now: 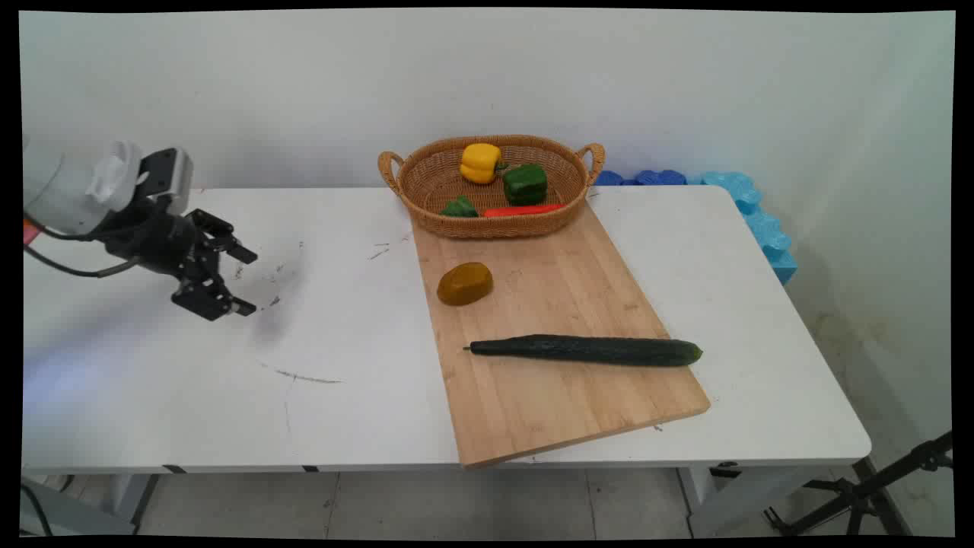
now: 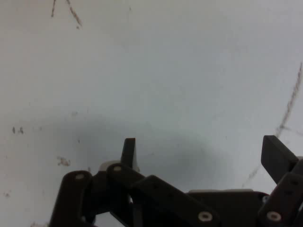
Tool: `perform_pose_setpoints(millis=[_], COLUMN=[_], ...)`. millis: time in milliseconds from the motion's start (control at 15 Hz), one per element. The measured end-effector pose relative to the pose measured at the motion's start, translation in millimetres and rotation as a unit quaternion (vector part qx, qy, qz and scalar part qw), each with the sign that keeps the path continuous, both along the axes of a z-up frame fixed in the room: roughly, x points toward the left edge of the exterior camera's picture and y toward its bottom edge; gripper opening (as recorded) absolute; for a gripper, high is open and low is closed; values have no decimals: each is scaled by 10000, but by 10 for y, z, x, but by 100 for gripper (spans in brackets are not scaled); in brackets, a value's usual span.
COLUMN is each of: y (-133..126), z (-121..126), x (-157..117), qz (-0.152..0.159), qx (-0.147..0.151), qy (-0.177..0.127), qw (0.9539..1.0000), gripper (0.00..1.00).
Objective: Pick up the potato from the cutting board
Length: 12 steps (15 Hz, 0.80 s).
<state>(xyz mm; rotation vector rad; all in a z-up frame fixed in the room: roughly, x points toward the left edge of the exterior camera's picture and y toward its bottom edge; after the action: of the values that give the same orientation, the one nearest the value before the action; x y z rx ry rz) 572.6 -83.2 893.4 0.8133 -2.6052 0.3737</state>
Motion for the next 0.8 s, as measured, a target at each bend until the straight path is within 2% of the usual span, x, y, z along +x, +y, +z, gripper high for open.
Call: perform_pose_setpoints(millis=[333, 800], y=[-290, -837], z=[6, -67], x=[-343, -1073], qz=[126, 257], qx=[5, -79], qy=[98, 287], qw=[9999, 9992], gripper=[100, 100])
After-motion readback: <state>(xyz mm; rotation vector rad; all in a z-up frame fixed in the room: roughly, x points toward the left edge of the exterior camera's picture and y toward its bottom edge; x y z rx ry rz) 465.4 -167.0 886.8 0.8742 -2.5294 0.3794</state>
